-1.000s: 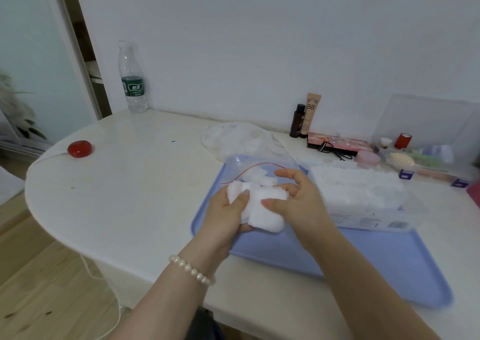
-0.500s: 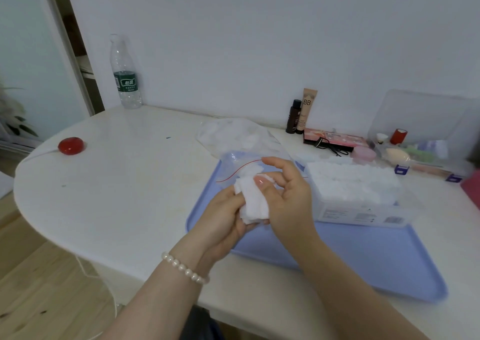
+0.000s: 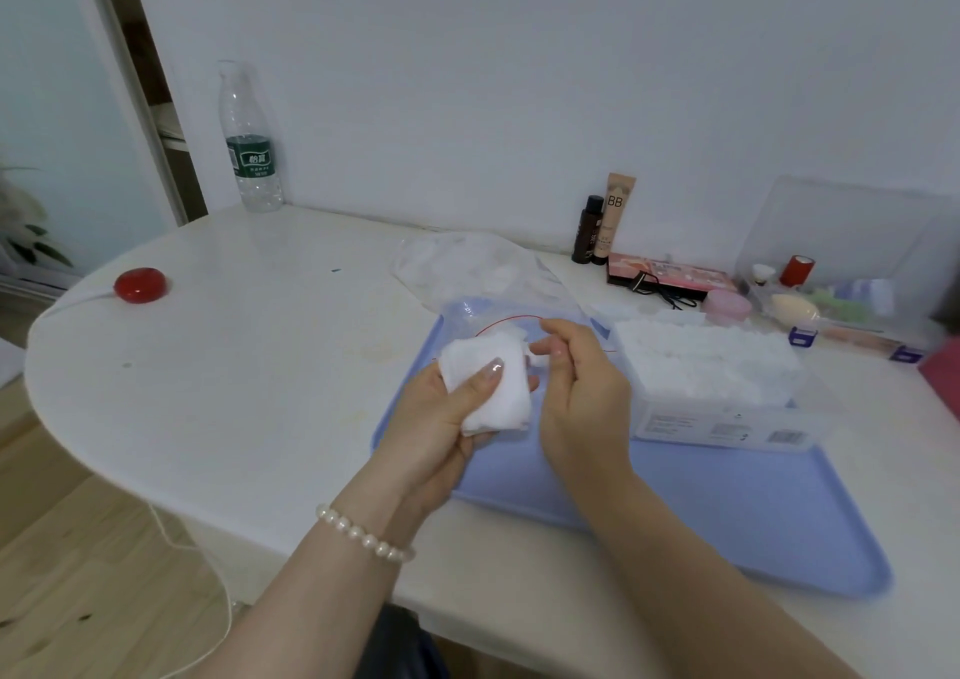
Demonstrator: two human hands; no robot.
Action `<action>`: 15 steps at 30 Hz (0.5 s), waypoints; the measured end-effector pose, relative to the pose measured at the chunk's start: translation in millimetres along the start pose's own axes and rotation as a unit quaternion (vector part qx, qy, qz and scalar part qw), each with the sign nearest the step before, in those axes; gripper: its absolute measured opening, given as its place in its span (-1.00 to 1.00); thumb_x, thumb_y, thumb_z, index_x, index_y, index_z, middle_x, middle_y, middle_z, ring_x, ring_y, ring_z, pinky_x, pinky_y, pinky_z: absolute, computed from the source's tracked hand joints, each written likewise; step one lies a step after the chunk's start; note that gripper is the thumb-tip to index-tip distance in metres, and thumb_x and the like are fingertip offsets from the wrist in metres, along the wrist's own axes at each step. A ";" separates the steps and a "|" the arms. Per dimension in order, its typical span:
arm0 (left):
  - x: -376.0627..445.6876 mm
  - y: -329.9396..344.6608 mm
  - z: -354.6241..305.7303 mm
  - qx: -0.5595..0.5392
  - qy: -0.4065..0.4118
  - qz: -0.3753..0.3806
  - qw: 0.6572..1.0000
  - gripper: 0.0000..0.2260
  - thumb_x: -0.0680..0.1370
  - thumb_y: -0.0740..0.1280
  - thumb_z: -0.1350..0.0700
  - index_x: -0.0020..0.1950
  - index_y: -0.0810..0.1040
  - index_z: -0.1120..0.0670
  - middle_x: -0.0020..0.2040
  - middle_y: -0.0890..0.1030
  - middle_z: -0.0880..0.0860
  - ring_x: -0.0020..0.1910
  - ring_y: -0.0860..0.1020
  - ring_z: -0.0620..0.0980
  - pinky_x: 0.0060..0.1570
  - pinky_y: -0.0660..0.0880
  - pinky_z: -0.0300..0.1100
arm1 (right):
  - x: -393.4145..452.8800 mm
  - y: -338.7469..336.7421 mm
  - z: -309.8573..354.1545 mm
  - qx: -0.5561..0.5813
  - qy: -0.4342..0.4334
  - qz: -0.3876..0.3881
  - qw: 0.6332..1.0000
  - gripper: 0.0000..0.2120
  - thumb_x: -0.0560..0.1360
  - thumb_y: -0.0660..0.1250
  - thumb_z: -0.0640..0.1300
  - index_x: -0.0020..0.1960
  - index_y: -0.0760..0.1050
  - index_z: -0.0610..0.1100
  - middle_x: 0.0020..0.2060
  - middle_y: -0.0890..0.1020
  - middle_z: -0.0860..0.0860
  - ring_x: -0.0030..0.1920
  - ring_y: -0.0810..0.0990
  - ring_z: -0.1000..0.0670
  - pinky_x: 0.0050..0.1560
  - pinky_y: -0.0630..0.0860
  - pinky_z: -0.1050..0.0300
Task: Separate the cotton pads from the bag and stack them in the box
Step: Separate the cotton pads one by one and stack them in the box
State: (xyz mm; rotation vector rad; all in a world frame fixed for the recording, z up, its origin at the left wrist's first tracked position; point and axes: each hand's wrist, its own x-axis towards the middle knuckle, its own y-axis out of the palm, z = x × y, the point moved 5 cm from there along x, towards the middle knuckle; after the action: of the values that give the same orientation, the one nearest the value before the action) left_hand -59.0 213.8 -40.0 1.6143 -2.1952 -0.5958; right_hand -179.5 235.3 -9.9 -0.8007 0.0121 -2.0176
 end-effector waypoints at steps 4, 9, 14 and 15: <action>2.5 -24.7 -8.5 0.103 0.065 -0.090 0.988 -0.82 0.41 0.46 0.21 -0.01 0.61 0.20 -0.06 0.67 0.25 0.01 0.62 0.27 0.05 0.54 0.12 | 13.0 -4.3 -17.7 -0.180 0.011 0.095 0.979 -0.68 0.51 0.14 -0.38 0.16 0.55 -0.22 0.02 0.60 -0.08 0.02 0.54 -0.08 0.05 0.37 0.18; 1.6 -23.9 -10.2 0.117 0.040 -0.092 0.988 -0.89 0.49 0.37 0.29 0.00 0.59 0.22 -0.08 0.67 0.24 0.01 0.60 0.32 0.00 0.56 0.10 | 12.4 23.4 -24.7 -0.232 0.000 0.217 0.948 -0.73 0.47 0.15 -0.38 0.10 0.52 -0.33 0.37 0.38 -0.15 0.38 0.32 -0.09 0.28 0.22 0.23; 0.3 -22.5 -10.8 0.113 0.035 -0.091 0.989 -0.79 0.46 0.40 0.28 0.07 0.58 0.29 0.00 0.63 0.34 0.04 0.59 0.35 0.11 0.48 0.28 | 25.0 46.3 -39.9 -0.308 -0.017 0.272 0.911 -0.73 0.52 0.19 -0.20 0.15 0.51 -0.28 0.35 0.31 -0.21 0.34 0.28 -0.15 0.29 0.21 0.17; -0.4 -21.8 -11.1 0.113 0.036 -0.091 0.989 -0.74 0.43 0.44 0.25 0.08 0.57 0.30 0.01 0.63 0.35 0.05 0.58 0.36 0.11 0.47 0.30 | 27.2 49.3 -43.8 -0.342 -0.012 0.291 0.894 -0.73 0.52 0.18 -0.15 0.11 0.52 -0.27 0.28 0.37 -0.22 0.27 0.33 -0.17 0.22 0.26 0.13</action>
State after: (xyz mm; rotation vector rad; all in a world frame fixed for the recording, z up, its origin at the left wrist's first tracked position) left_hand -35.5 207.1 -42.0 1.9345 -2.1412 -0.3403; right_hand -175.1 173.5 -45.3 -1.0904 0.8892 -1.4078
